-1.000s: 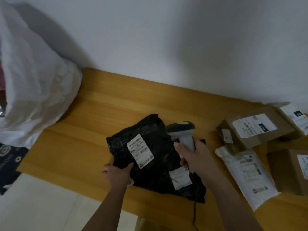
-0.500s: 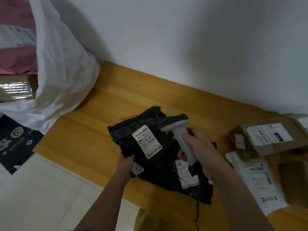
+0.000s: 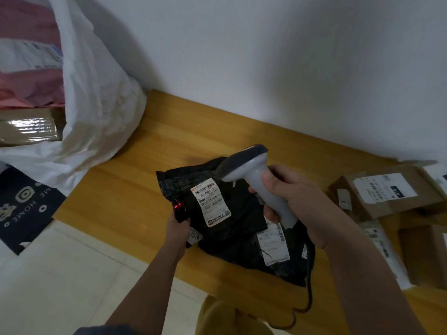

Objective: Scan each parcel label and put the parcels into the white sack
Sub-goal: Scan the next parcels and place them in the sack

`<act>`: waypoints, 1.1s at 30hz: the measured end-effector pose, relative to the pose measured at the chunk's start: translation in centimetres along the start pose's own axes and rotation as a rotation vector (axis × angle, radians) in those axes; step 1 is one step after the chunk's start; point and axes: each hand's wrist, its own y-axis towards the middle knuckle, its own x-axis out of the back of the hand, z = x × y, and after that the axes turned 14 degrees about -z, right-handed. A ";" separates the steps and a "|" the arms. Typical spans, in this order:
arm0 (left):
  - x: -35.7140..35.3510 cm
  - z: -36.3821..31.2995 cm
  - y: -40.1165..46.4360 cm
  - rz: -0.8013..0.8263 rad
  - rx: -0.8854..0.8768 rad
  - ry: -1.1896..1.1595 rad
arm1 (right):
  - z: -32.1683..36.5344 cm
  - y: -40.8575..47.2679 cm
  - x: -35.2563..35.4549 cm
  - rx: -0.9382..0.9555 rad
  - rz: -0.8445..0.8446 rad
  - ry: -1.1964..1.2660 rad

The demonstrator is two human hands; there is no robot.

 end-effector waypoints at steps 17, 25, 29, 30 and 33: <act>2.9 -2.3 -2.2 0.073 -0.094 -0.042 | 2.3 -3.0 0.4 0.045 -0.028 0.040; 5.2 -3.1 -3.7 0.025 -0.138 -0.063 | 2.2 -3.7 -0.3 0.012 -0.014 0.160; 7.1 -5.6 -5.1 0.045 -0.248 -0.112 | 3.0 -4.1 -2.0 -0.009 -0.059 0.383; 7.6 -6.6 -5.4 0.049 -0.282 -0.126 | 3.3 -4.2 -2.4 -0.005 -0.075 0.431; 9.0 -10.3 -5.9 0.042 -0.381 -0.152 | 4.5 -4.5 -3.6 0.017 -0.105 0.550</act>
